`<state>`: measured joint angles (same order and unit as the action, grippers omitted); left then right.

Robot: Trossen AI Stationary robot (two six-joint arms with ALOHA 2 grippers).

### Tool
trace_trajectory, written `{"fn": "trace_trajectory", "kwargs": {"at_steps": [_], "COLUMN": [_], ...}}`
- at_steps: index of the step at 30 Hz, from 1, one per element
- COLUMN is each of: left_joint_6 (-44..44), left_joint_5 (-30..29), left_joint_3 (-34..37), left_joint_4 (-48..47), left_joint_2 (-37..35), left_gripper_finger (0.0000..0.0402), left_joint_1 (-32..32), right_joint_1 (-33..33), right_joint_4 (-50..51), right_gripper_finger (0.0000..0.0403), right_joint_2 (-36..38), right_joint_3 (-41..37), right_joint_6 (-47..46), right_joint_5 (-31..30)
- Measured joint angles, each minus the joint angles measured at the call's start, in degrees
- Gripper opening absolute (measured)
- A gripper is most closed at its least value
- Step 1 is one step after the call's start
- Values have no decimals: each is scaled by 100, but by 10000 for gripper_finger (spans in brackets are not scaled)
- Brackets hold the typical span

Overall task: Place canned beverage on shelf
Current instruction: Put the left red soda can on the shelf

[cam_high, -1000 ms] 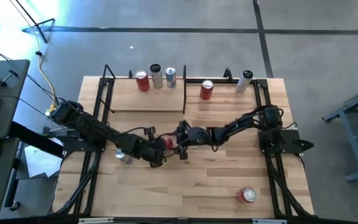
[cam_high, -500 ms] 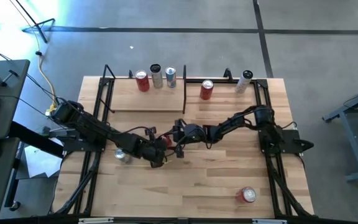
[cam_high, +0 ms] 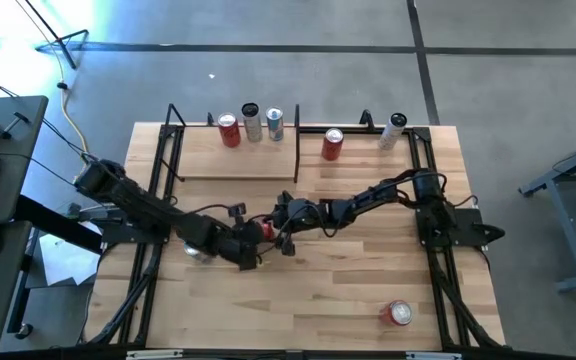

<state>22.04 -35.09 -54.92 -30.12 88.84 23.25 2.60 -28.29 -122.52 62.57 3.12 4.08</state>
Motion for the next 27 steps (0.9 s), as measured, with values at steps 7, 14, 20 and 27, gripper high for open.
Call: {"fn": "trace_trajectory", "kwargs": {"at_steps": [7,14,20,27], "left_joint_6": [666,1049,1198,1239], "left_joint_5": [-607,-1460,-1900,-1951], "left_joint_3": [-9,-9,-9,-9], "left_joint_4": [-371,-524,-616,-612], "left_joint_2": [-965,-1583,-1679,-1671], "left_gripper_finger": [0,0,0,0], "left_joint_1": [694,1432,1806,1894], "right_joint_1": [73,157,271,409], "right_joint_4": [62,936,2423,4848], "right_gripper_finger": [267,241,227,181], "right_joint_2": [20,568,1390,2040], "right_joint_3": [-1,-39,-70,543], "right_joint_6": [-308,-598,-1053,-1531], "right_joint_5": [-46,-60,-68,-721]}}
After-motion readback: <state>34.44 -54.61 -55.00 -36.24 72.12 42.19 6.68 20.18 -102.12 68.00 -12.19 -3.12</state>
